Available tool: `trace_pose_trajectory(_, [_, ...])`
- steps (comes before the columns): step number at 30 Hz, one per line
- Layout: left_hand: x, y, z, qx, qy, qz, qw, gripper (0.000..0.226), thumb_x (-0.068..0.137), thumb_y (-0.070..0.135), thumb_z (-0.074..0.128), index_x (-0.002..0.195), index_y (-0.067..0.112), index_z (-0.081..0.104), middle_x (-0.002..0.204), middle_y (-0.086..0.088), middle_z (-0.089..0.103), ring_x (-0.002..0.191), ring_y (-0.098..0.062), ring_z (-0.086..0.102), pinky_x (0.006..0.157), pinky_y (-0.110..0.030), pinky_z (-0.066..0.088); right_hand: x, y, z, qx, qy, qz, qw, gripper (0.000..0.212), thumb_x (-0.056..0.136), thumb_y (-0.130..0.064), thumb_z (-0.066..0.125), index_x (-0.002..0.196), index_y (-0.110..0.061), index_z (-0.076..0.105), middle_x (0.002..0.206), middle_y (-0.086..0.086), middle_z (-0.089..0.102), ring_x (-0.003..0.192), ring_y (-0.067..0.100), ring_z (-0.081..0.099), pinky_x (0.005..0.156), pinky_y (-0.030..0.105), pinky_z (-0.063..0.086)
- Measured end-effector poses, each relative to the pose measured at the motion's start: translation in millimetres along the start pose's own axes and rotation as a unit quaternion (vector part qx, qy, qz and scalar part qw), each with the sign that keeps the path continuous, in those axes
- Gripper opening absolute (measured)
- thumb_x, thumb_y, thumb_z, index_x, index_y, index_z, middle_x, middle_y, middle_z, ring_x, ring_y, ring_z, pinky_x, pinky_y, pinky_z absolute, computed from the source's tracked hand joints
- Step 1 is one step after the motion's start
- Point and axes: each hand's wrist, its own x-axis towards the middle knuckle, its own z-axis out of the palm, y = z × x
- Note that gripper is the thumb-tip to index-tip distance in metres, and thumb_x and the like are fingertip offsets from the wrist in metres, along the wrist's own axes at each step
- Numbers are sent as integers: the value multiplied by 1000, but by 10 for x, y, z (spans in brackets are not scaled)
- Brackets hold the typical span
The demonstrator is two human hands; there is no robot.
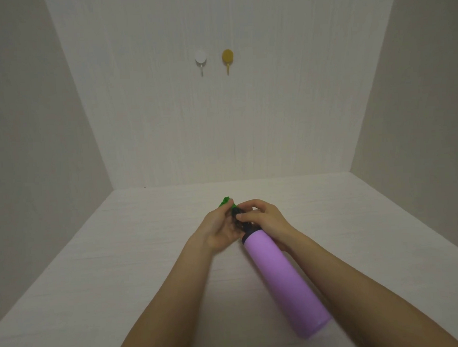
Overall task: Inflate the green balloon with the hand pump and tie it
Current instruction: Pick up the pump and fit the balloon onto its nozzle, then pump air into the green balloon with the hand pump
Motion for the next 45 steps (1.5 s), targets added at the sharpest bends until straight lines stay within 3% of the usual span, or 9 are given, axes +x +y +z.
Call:
trace_pose_trajectory(7, [45,-88,61,-57,8,-9,998,39,101,31,38,121,1,54,116,-15,61,107,-31,60,88,-43,50,-6,71,20,52,19,32,998,23,78,-3,70,99,-10,65,101,3,68,79,15,67,55,19,51])
trace_pose_trajectory(15, [80,-99,112,-86,40,9,995,32,100,24,38,72,9,43,117,-19,64,96,-31,64,73,-45,50,-43,77,31,23,9,74,997,24,84,-23,69,94,-5,59,81,7,67,61,15,64,48,20,49])
trace_pose_trajectory(18, [86,-50,142,-121,69,44,989,32,99,20,37,69,10,41,99,-15,66,92,-30,64,69,-45,49,-95,62,22,48,-58,110,991,34,88,-35,63,102,-5,66,76,6,71,58,14,66,51,22,51])
trace_pose_trajectory(20, [103,11,161,-142,111,80,980,32,100,18,36,69,10,40,74,-8,58,72,-25,62,61,-37,49,-126,64,40,53,-118,144,981,42,86,-42,62,100,-3,67,79,13,70,63,22,68,59,29,56])
trace_pose_trajectory(24, [170,110,173,-75,180,120,974,32,97,10,31,65,12,35,57,0,38,46,-13,35,39,-16,35,-145,46,105,3,-150,192,970,49,82,-39,69,105,2,58,83,21,67,70,30,68,70,38,58])
trace_pose_trajectory(30, [245,253,227,-2,190,142,971,31,93,6,25,65,14,32,60,0,30,45,-11,28,35,-12,27,-135,0,145,72,-135,214,965,38,81,-35,69,95,-1,59,71,16,63,59,26,62,61,33,55])
trace_pose_trajectory(34, [252,461,168,-24,187,157,970,32,93,4,24,64,14,31,60,1,27,26,-7,29,33,-10,27,-256,58,105,86,-167,233,954,28,74,-30,72,83,-5,61,65,11,61,52,20,58,55,27,50])
trace_pose_trajectory(41, [200,486,75,-103,163,158,969,36,99,14,27,63,15,32,49,5,32,25,-5,29,32,-10,27,-301,55,25,120,-226,271,928,27,67,-23,63,85,-4,58,60,9,60,46,17,56,46,20,48])
trace_pose_trajectory(45, [200,154,160,-89,151,124,977,35,95,10,29,61,15,31,43,5,32,27,-7,28,34,-11,26,-243,62,133,134,-185,251,941,18,81,-20,57,78,-2,58,58,11,59,45,19,55,46,21,47])
